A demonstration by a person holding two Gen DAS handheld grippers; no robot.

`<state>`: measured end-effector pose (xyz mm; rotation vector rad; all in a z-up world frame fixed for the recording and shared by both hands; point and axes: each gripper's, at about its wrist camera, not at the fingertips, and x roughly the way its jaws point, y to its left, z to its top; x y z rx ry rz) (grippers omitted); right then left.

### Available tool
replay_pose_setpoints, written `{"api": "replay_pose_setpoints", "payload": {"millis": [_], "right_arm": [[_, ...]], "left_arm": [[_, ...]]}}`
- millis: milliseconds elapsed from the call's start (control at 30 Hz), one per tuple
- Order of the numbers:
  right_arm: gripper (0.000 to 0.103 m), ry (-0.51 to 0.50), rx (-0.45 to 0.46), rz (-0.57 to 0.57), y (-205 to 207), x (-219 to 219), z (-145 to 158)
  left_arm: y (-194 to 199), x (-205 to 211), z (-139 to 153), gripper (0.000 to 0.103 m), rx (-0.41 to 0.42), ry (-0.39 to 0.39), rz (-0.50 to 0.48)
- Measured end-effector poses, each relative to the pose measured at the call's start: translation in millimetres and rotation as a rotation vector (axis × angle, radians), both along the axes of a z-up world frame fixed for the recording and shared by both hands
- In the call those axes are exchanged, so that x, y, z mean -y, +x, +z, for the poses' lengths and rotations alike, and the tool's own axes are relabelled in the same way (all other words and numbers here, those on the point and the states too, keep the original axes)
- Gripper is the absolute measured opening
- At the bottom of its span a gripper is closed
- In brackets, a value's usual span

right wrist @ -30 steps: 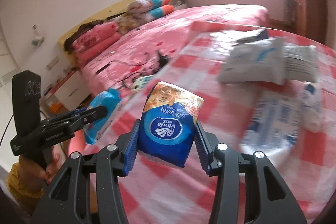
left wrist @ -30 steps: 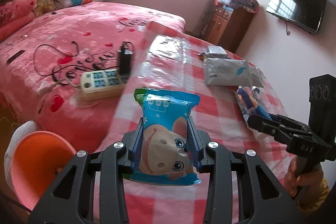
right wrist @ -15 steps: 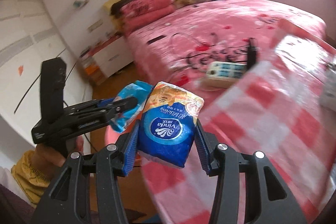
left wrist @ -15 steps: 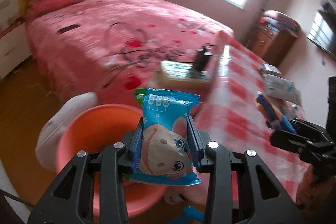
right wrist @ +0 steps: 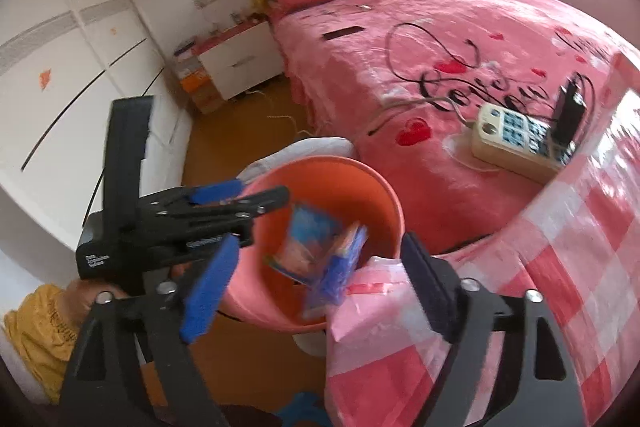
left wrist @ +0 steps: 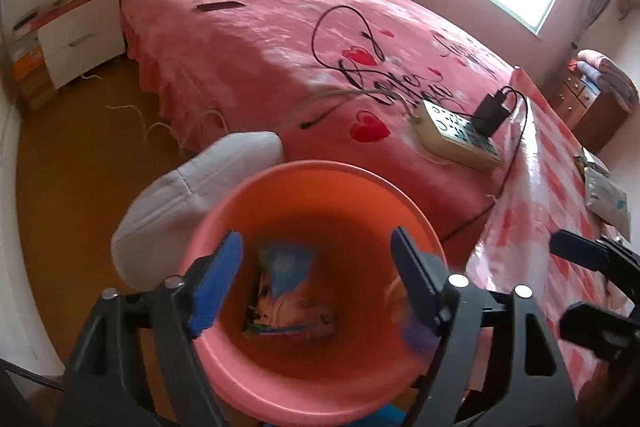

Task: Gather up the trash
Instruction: 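Carry both items over the orange bucket and open both tools to drop them, then move both tools back over the checked sheet toward the remaining trash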

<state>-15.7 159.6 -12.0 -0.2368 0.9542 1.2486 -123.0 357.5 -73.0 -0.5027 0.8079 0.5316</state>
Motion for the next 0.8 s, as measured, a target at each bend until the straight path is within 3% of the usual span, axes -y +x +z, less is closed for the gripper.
{"api": "replay_pose_setpoints", "payload": {"millis": [100,433,800], "right_arm": [[0.09,0.029,0.001,-0.074,11,22,7],[0.092,0.099,-0.015,-0.276,40,86,20],[0.094,0.098,0.034,-0.377,44,135,12]], "left_arm": [[2,1,3,0.083,-0.009,0.025,0.002],[18,31,17,0.088,0.017,0.034,-0.093],[47,83,40,0.088,0.04,0.086,-0.233]]}}
